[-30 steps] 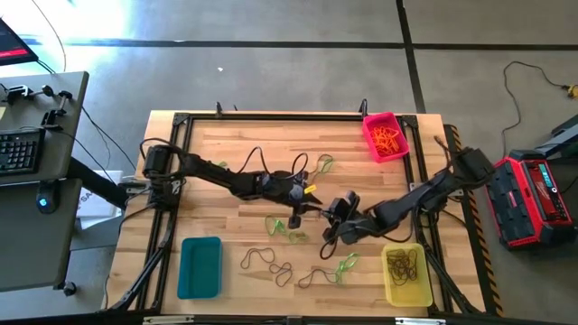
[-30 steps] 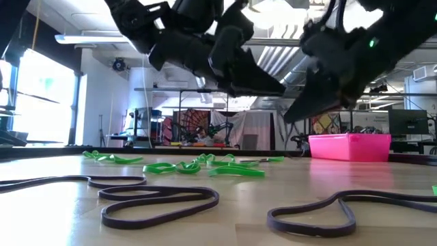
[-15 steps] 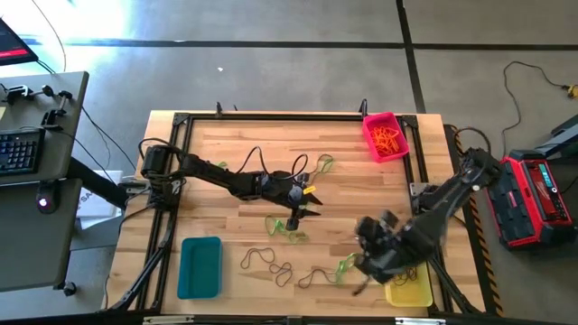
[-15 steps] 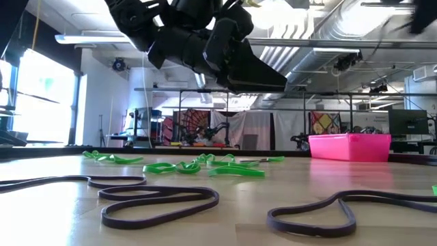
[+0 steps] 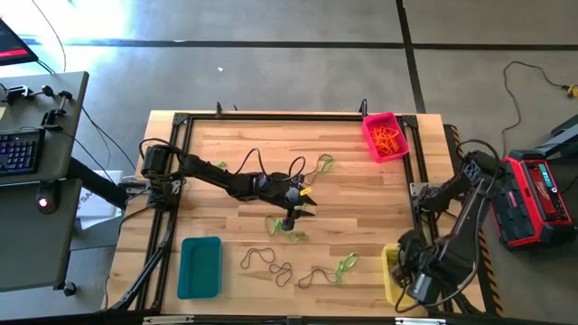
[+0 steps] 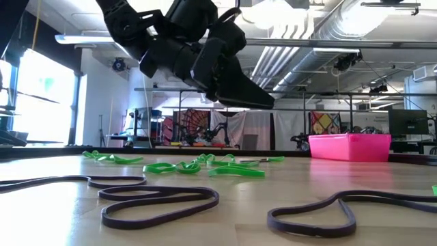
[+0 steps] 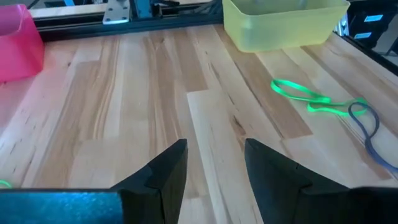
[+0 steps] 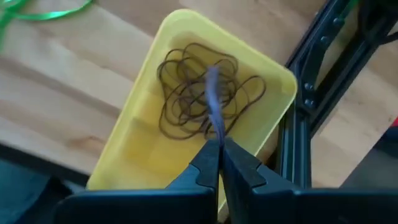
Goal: Sort rubber bands into baskets
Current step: Put the purple rubber band into the yellow bin
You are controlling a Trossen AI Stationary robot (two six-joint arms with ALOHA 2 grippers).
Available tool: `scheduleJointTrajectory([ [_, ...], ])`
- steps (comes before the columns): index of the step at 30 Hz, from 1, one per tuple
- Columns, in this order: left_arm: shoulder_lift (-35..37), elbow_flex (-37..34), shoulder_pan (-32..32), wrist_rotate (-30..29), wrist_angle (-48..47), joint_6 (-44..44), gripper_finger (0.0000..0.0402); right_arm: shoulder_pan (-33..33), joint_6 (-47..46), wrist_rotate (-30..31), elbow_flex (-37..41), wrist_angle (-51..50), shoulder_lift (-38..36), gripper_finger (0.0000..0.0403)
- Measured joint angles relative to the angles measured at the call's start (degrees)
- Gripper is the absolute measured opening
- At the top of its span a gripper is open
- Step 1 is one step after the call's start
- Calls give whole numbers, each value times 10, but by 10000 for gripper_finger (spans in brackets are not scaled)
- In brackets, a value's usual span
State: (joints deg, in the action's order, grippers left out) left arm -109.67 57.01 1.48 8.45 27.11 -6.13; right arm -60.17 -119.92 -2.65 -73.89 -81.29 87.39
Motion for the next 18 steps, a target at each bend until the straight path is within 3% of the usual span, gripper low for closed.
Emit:
scheduleJointTrajectory([
  [3, 0, 0, 0, 0, -2, 0, 154, 2, 19, -4, 21, 14, 0, 0],
  [9, 0, 0, -2, -13, -23, 55, 154, 10, 184, -26, 63, 78, 1, 0],
  [18, 0, 0, 7, -13, -51, 3, 154, 6, 409, -21, 122, 147, 1, 0],
])
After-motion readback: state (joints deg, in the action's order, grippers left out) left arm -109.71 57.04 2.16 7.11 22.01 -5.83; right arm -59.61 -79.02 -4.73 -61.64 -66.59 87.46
